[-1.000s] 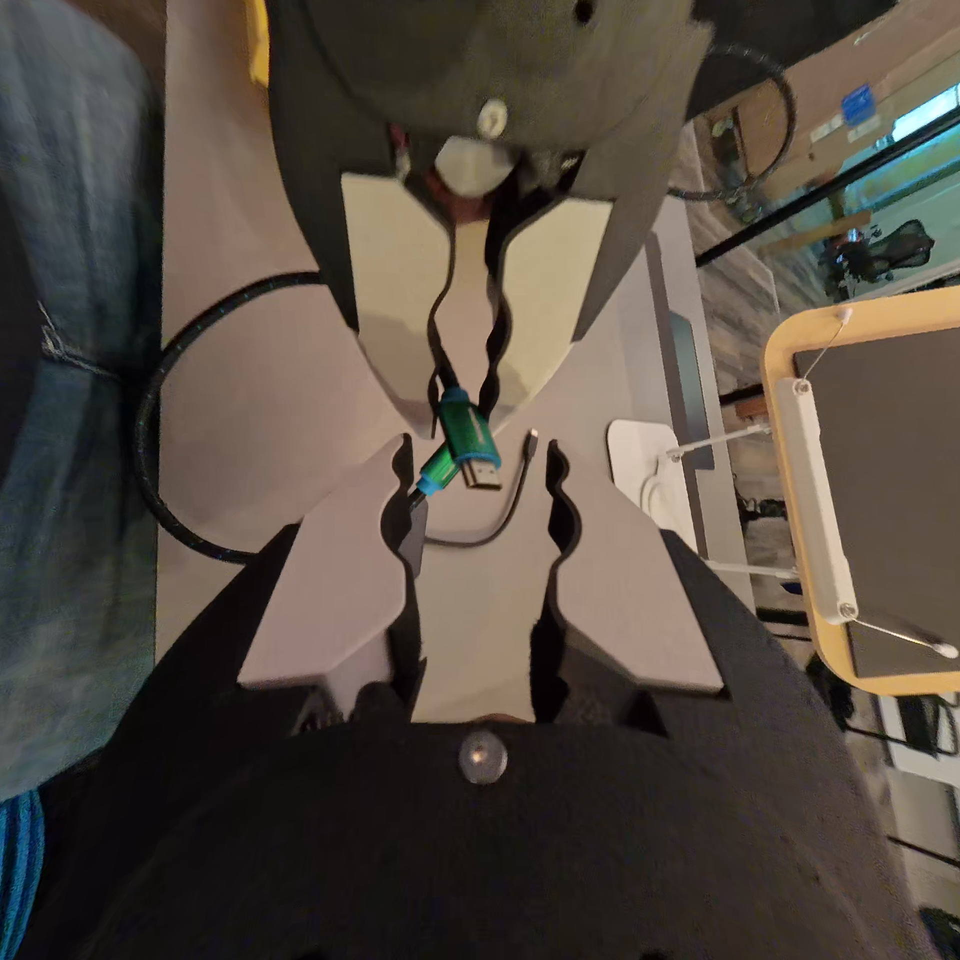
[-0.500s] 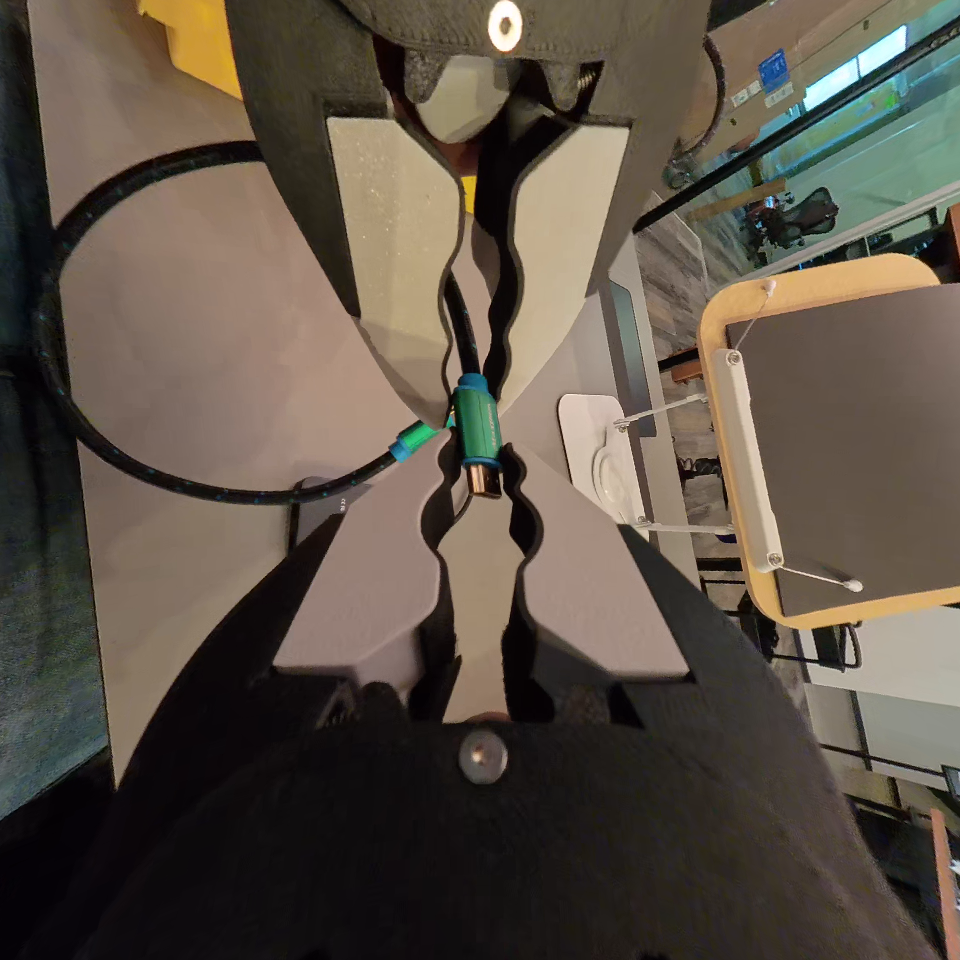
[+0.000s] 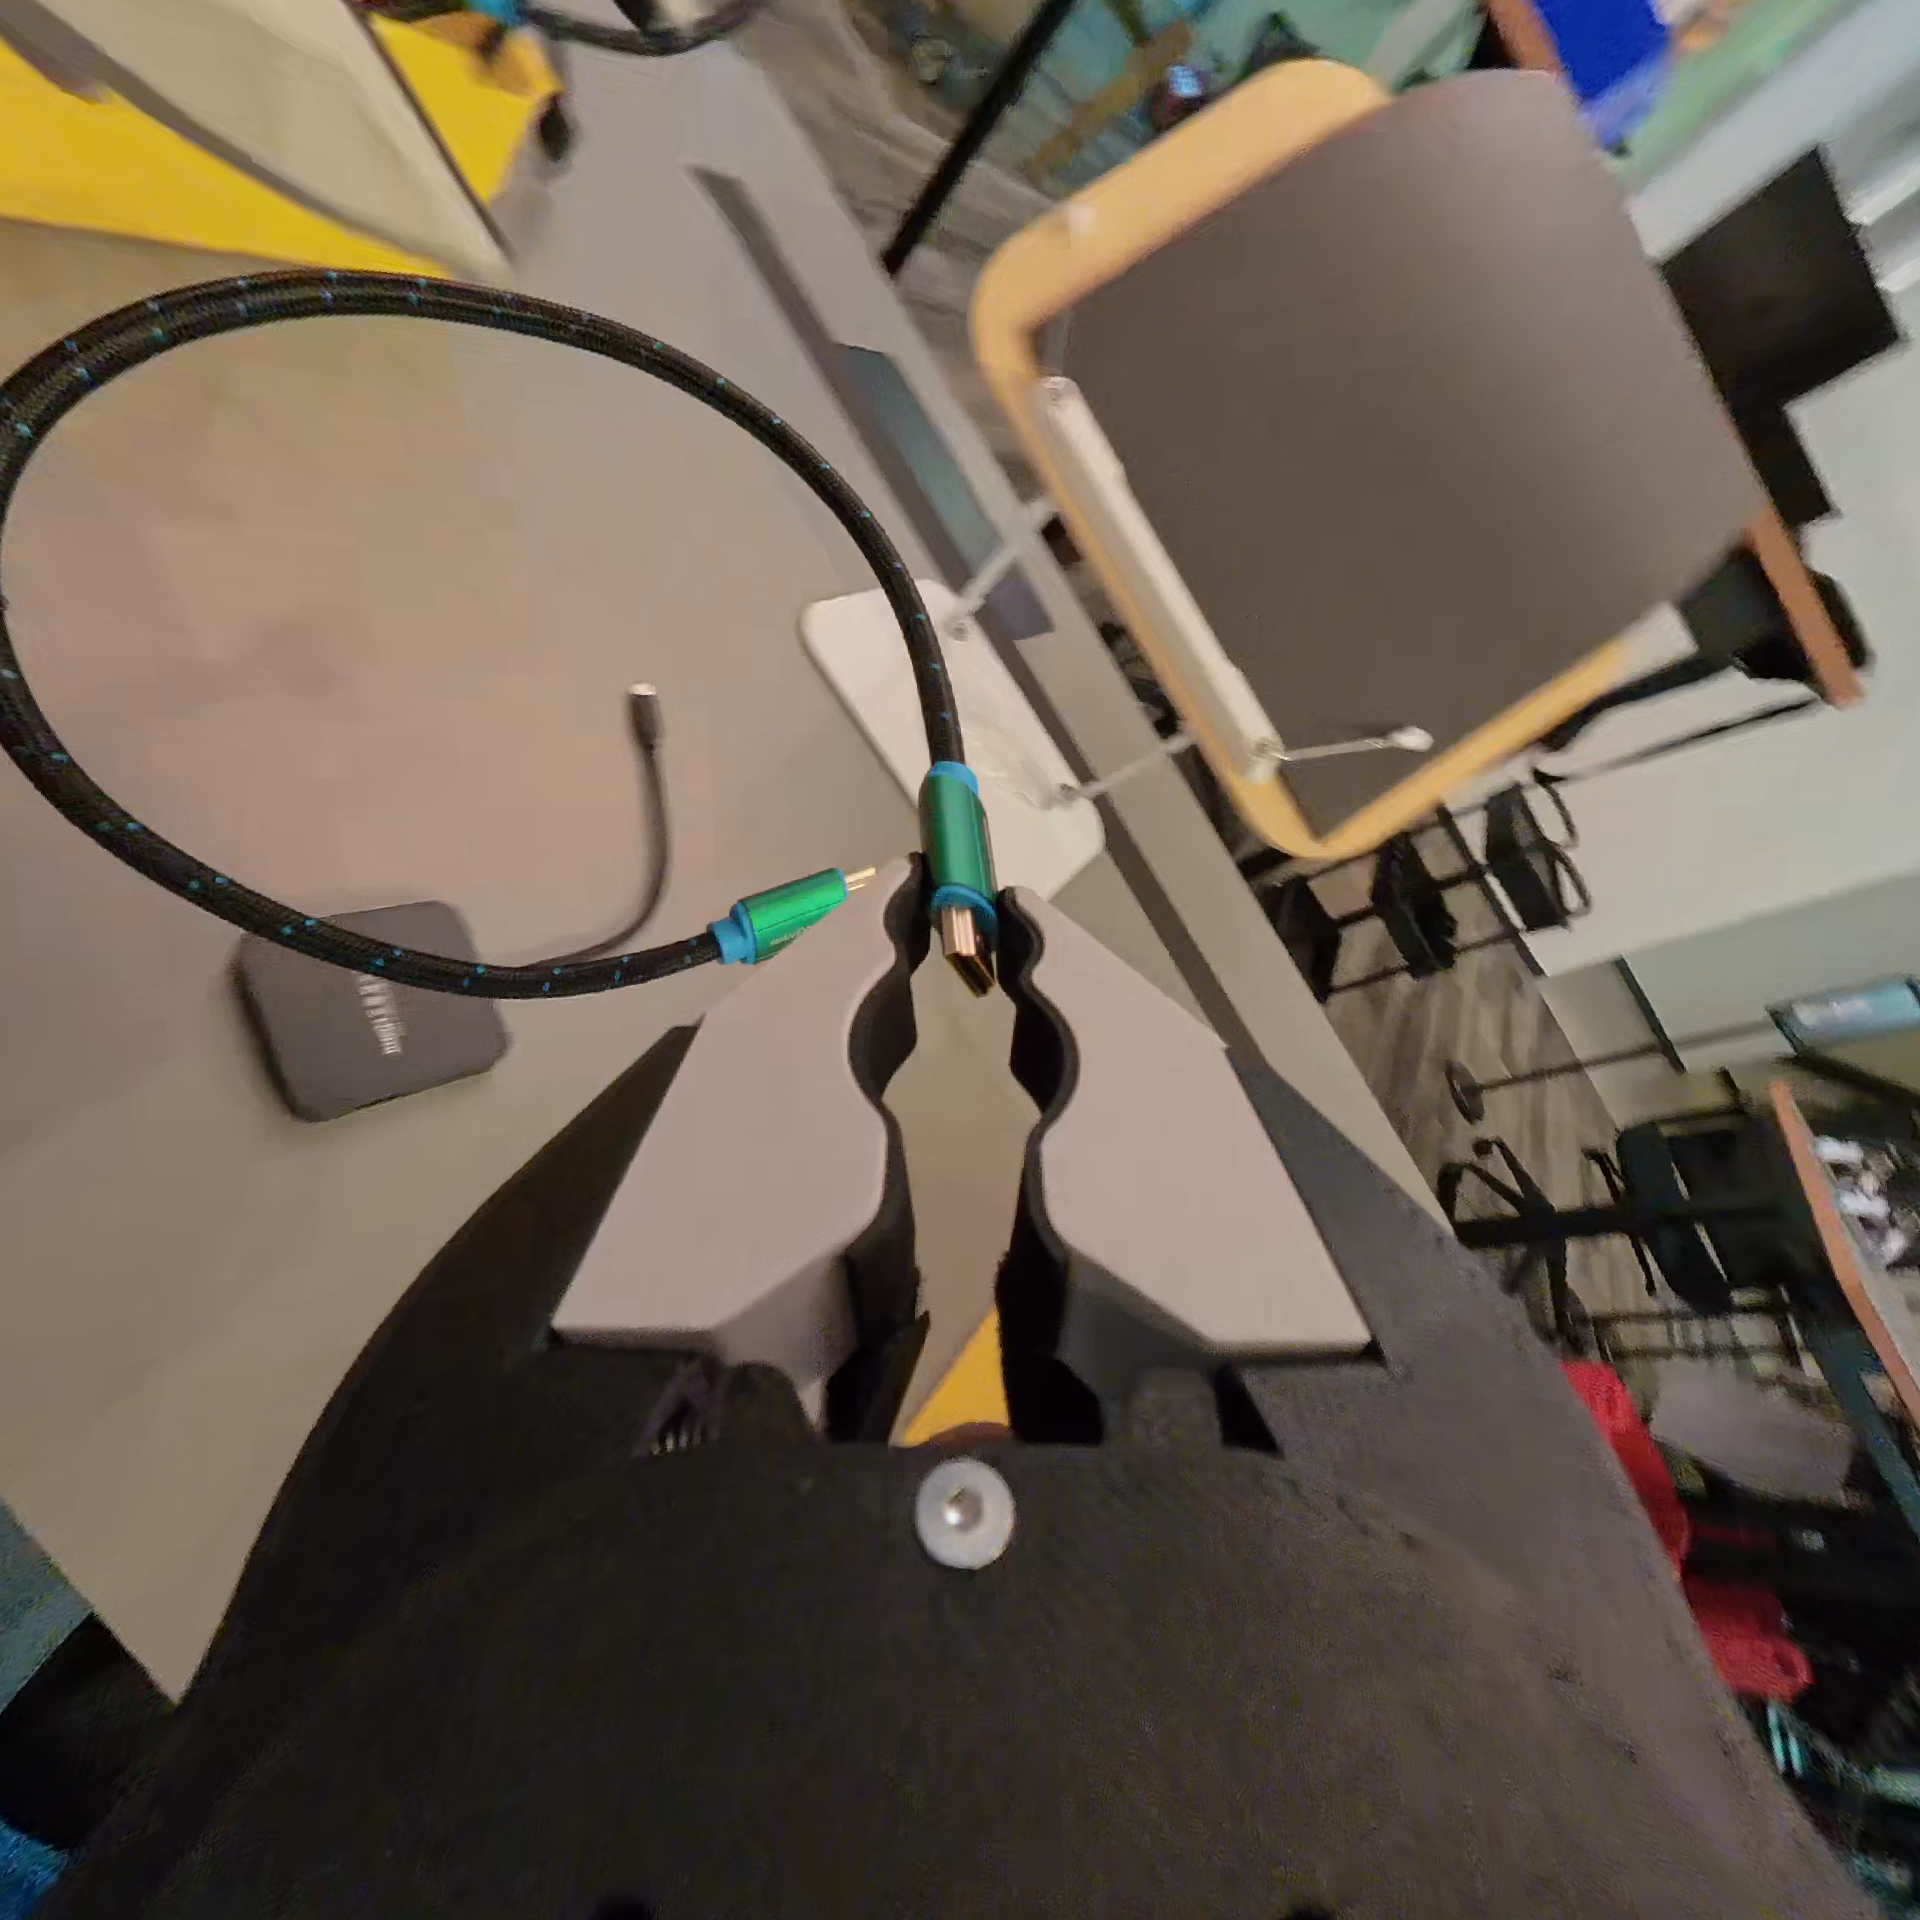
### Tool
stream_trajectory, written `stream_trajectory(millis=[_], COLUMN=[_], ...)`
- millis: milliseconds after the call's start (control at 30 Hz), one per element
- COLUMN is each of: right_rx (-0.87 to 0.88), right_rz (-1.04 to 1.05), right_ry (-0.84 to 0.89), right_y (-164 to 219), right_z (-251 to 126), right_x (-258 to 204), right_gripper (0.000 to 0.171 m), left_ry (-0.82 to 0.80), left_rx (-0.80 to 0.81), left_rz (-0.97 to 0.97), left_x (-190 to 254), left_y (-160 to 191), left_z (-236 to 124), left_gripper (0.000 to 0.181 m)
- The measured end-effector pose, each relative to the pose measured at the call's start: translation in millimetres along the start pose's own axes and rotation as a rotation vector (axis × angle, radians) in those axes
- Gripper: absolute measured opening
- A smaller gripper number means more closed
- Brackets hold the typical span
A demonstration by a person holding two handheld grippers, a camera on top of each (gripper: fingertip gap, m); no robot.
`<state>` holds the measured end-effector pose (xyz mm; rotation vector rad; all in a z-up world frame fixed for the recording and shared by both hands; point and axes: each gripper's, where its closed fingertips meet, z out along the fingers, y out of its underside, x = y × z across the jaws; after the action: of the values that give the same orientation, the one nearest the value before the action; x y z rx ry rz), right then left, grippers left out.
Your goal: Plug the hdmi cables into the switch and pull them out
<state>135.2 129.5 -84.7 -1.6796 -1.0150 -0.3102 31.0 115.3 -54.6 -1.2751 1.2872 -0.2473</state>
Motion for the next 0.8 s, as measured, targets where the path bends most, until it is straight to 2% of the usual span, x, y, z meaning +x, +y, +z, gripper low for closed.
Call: stream_trajectory(millis=[100, 200, 367, 500, 667, 800], right_rx=[-0.013, -0.046, -0.177, -0.327, -0.494, -0.596], right_rz=[0.077, 0.143, 0.233, 0.293, 0.328, 0.405], right_ry=[0.13, 0.265, 0.422, 0.417, 0.321, 0.195], right_y=[12, 35, 103, 174, 254, 296], right_z=[-29, -72, -139, -154, -129, -112], right_x=[51, 104, 158, 158, 120, 82], right_gripper=[0.01, 0.011, 0.01, 0.011, 0.011, 0.008], left_ry=[-0.068, -0.105, -0.102, -0.087, -0.052, -0.043], left_rx=[0.088, 0.072, 0.051, 0.007, -0.018, -0.031], left_rz=[-0.053, -0.083, -0.114, -0.081, -0.091, -0.111], left_x=[-25, -43, -46, -37, -28, -30], left_y=[-16, -10, -3, 4, 8, 14], left_z=[-17, -22, -20, -12, -5, -3], left_gripper=[0.036, 0.036, 0.032, 0.032, 0.033, 0.033])
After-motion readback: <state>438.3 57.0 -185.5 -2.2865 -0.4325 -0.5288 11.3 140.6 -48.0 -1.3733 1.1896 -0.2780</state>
